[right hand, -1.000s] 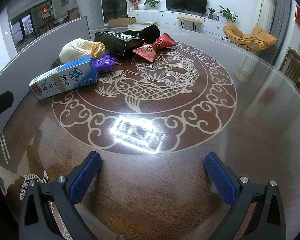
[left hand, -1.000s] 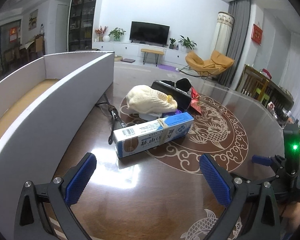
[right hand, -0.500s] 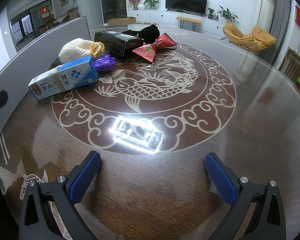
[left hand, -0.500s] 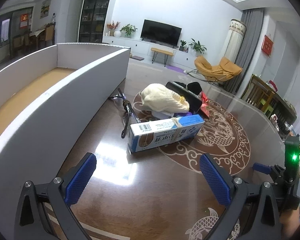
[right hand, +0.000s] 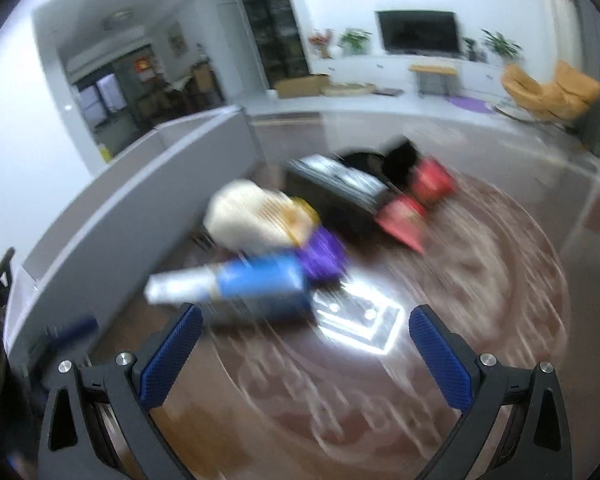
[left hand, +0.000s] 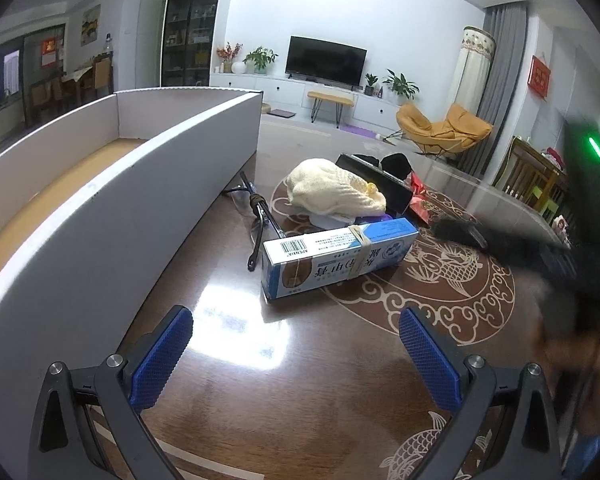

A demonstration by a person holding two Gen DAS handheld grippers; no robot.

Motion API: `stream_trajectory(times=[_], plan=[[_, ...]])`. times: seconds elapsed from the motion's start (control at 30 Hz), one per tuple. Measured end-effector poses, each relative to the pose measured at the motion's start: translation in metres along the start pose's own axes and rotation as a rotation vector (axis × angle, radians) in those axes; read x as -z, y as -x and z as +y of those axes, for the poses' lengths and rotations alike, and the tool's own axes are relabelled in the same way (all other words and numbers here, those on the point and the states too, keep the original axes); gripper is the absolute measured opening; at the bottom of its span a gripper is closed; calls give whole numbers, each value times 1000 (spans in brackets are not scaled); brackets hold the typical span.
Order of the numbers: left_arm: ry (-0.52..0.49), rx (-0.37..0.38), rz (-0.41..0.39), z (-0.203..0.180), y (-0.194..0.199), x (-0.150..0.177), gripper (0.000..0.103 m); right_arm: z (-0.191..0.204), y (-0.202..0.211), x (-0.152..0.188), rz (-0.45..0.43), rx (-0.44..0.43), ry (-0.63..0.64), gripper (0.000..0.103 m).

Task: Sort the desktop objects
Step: 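Reach the right tool to the blue-and-white box and close on it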

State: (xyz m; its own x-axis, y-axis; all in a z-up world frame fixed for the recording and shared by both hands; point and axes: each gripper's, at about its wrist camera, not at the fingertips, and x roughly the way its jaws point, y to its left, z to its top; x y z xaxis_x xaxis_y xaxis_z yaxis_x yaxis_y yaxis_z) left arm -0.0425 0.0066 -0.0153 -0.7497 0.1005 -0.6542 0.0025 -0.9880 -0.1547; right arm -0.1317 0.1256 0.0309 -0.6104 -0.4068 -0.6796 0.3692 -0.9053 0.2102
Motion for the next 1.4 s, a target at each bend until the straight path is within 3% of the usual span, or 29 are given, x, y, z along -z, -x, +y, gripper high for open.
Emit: stream_trajectory(times=[0.07, 0.13, 0.3, 0.57, 0.67, 0.8, 0.97, 1.17, 1.23, 1.4], plan=[[16, 1, -5, 4, 1, 0, 103, 18, -20, -22, 0, -45, 59, 103], [38, 3, -8, 8, 2, -1, 103, 30, -46, -36, 60, -74, 105, 103], [87, 6, -14, 19, 3, -2, 103, 42, -82, -35, 156, -99, 177, 103], [57, 15, -5, 11, 1, 0, 103, 37, -67, 3, 250, -294, 115, 102], [46, 23, -25, 8, 6, 0, 103, 24, -53, 11, 254, -320, 74, 100], [66, 36, -24, 11, 6, -1, 103, 4, -36, 11, 219, -290, 36, 100], [101, 28, -29, 18, 9, -1, 103, 0, -33, 3, 214, -190, 123, 100], [156, -15, -73, 31, 24, 1, 103, 26, -43, -7, 227, -229, 273, 100], [187, 4, -94, 38, 32, 3, 103, 36, -47, -12, 235, -226, 341, 100], [179, -17, -107, 35, 35, 2, 103, 47, -50, -15, 259, -212, 476, 100]])
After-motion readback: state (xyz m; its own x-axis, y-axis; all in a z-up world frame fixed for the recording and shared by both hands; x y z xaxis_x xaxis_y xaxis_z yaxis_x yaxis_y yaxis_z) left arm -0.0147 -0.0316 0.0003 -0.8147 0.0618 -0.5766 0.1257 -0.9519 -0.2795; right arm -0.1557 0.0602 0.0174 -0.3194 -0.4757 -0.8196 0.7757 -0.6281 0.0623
